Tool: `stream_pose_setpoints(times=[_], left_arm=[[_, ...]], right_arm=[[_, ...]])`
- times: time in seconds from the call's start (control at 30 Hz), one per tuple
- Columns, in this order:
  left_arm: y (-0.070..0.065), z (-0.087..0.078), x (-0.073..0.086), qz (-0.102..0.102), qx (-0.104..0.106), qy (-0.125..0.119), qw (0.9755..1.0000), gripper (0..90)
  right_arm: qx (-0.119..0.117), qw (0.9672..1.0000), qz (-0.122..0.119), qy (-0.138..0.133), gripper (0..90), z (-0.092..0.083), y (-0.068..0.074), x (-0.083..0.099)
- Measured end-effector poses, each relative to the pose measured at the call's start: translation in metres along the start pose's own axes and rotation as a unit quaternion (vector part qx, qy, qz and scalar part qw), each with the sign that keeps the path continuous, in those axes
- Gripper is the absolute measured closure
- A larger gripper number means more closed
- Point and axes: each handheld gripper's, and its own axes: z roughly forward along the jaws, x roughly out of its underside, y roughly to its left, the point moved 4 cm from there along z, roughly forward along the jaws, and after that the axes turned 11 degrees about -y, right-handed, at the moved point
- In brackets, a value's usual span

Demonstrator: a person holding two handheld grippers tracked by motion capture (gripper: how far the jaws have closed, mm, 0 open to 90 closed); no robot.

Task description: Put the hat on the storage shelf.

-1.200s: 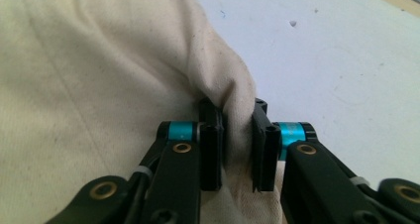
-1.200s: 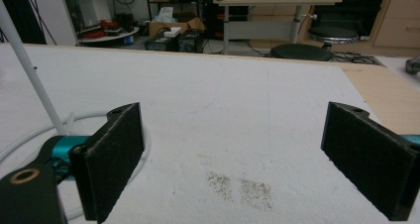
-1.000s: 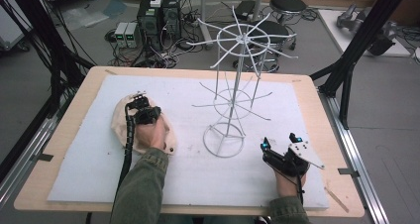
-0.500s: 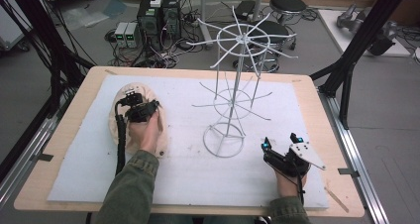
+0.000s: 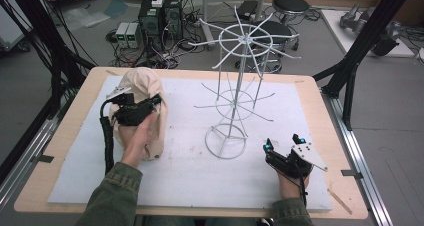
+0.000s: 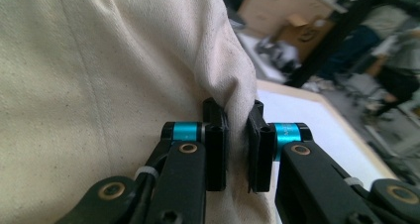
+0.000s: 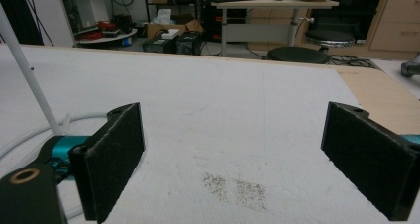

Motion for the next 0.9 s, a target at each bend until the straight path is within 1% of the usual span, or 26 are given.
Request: stream_pose_setpoints(times=[0.03,0.07,0.13,0.2,0.23,0.27,0.33,0.37,0.4,0.43,0.47,0.53,0.6,0.67,0.73,0.77,0.8,0.83,0.87,0.9], left_arm=[[-0.003,-0.005,-0.004,0.006,0.017,-0.006,0.9998,81.1],[-0.005,-0.009,-0.007,0.013,0.026,-0.009,0.9995,81.1],[-0.010,-0.018,-0.015,0.018,0.045,-0.022,0.9986,81.1],[-0.012,-0.026,-0.023,0.019,0.067,-0.036,0.9970,81.1],[-0.013,-0.030,-0.027,0.024,0.085,-0.038,0.9954,81.1],[-0.013,-0.033,-0.029,0.027,0.095,-0.038,0.9944,81.0],[-0.013,-0.040,-0.035,0.028,0.127,-0.038,0.9907,81.1],[-0.014,-0.043,-0.037,0.025,0.142,-0.041,0.9887,81.1],[-0.015,-0.047,-0.040,0.024,0.153,-0.043,0.9870,81.2],[-0.016,-0.050,-0.043,0.027,0.163,-0.048,0.9851,81.1],[-0.017,-0.053,-0.045,0.030,0.169,-0.051,0.9838,81.1],[-0.022,-0.061,-0.053,0.037,0.191,-0.059,0.9790,81.1],[-0.028,-0.068,-0.061,0.046,0.207,-0.064,0.9751,81.1],[-0.034,-0.074,-0.066,0.055,0.231,-0.060,0.9695,81.0],[-0.043,-0.083,-0.072,0.058,0.256,-0.061,0.9629,81.0],[-0.047,-0.087,-0.075,0.060,0.265,-0.063,0.9602,81.0],[-0.050,-0.090,-0.077,0.063,0.271,-0.064,0.9585,81.0],[-0.054,-0.094,-0.080,0.074,0.280,-0.065,0.9551,81.0],[-0.058,-0.097,-0.082,0.079,0.288,-0.067,0.9521,81.0],[-0.061,-0.100,-0.084,0.081,0.302,-0.069,0.9472,81.0]], right_arm=[[0.000,1.0000,0.000,0.000,8.7,0.000,0.000,0.000],[0.000,1.0000,0.001,0.000,8.7,0.000,0.000,0.000],[0.001,1.0000,0.000,0.000,8.8,0.000,0.000,0.000],[0.000,1.0000,0.000,0.000,8.7,0.000,0.000,0.000],[0.000,1.0000,-0.001,0.000,8.7,0.000,0.000,0.000],[0.000,1.0000,-0.004,-0.001,8.8,0.000,0.000,0.000],[-0.003,1.0000,-0.001,0.001,8.8,0.000,0.000,0.000],[-0.004,1.0000,-0.005,0.001,8.8,0.000,0.000,0.000],[-0.004,1.0000,-0.003,0.002,8.7,0.000,0.001,0.000],[-0.004,1.0000,-0.002,0.001,8.7,0.000,0.001,0.000],[-0.004,1.0000,-0.003,0.002,8.8,0.000,0.001,0.000],[-0.004,1.0000,-0.002,0.001,8.7,0.000,0.001,0.000],[-0.004,1.0000,-0.003,0.000,8.7,0.000,0.001,0.000],[-0.005,1.0000,-0.003,0.000,8.8,0.000,0.001,0.000],[-0.005,1.0000,-0.006,0.000,8.7,0.001,0.001,0.000],[-0.005,1.0000,-0.004,0.000,8.8,0.001,0.001,0.000],[-0.004,1.0000,-0.005,0.000,8.8,0.001,0.001,0.000],[-0.004,1.0000,-0.005,0.000,8.7,0.001,0.001,0.000],[-0.004,1.0000,-0.003,0.001,8.8,0.000,0.002,0.000],[-0.004,1.0000,-0.004,0.000,8.7,0.000,0.002,0.000]])
